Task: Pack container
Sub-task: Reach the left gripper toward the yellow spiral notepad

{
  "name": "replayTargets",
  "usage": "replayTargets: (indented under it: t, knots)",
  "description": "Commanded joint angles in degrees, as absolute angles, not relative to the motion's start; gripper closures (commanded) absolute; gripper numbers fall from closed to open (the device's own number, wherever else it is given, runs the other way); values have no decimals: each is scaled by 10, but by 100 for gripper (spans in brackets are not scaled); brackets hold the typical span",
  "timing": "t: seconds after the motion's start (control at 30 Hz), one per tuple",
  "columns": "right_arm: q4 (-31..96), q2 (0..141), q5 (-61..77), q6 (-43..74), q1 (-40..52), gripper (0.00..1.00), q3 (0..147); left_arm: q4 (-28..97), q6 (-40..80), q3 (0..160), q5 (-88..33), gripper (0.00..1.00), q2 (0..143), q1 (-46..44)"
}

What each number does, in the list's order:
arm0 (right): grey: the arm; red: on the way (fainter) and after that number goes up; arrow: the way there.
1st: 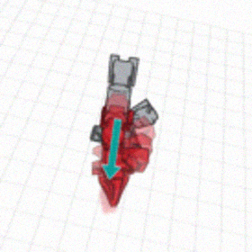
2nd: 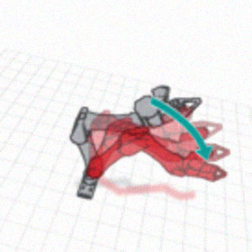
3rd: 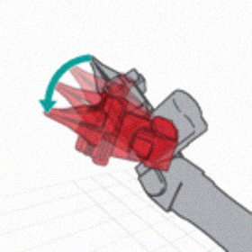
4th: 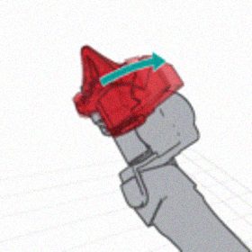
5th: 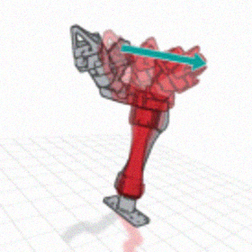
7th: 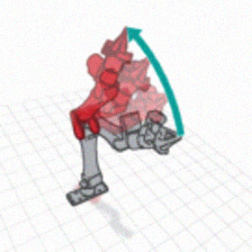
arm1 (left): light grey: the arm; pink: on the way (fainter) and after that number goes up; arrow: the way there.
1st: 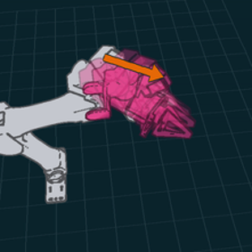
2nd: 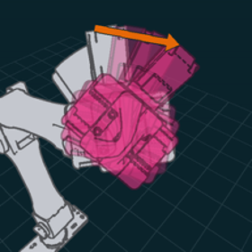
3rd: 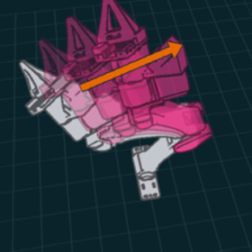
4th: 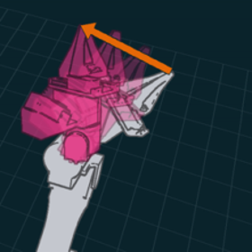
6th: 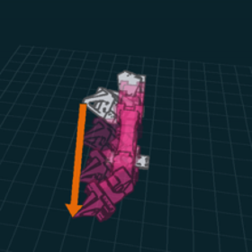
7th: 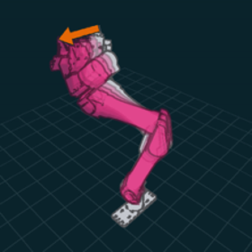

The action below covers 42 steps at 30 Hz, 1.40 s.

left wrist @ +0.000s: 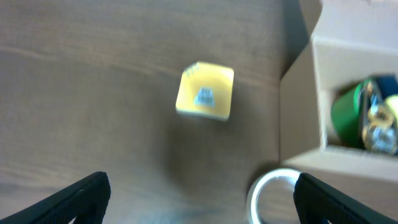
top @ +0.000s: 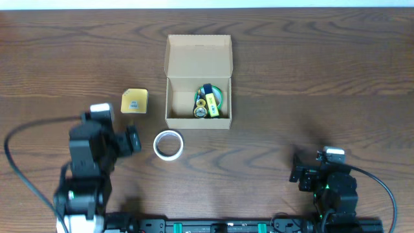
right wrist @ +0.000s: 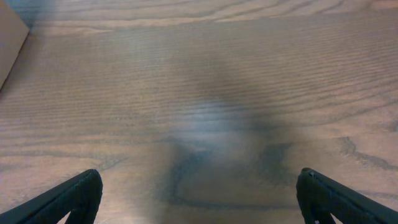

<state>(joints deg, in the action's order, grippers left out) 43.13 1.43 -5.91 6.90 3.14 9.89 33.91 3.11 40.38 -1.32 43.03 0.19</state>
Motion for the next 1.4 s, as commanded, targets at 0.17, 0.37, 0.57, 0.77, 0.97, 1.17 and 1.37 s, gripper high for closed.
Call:
replayTargets:
  t: [0.17, 0.37, 0.57, 0.77, 0.97, 1.17, 1.37]
  knots:
    - [432, 10, -58, 61, 28, 1, 95, 330, 39, 524, -23, 5, 613, 0]
    - [432, 10, -58, 61, 28, 1, 95, 324, 39, 566, -28, 5, 712, 0]
    - [432, 10, -58, 61, 28, 1, 95, 328, 32, 604, -24, 5, 784, 1]
    - [432, 10, -58, 61, 28, 1, 95, 346, 32, 655, -24, 5, 834, 1]
    - [432, 10, -58, 61, 28, 1, 95, 392, 35, 716, -31, 5, 896, 16]
    - [432, 10, -58, 61, 28, 1, 95, 392, 34, 747, -61, 5, 964, 42]
    - [432, 10, -58, 61, 28, 1, 95, 392, 34, 748, -60, 5, 1020, 42]
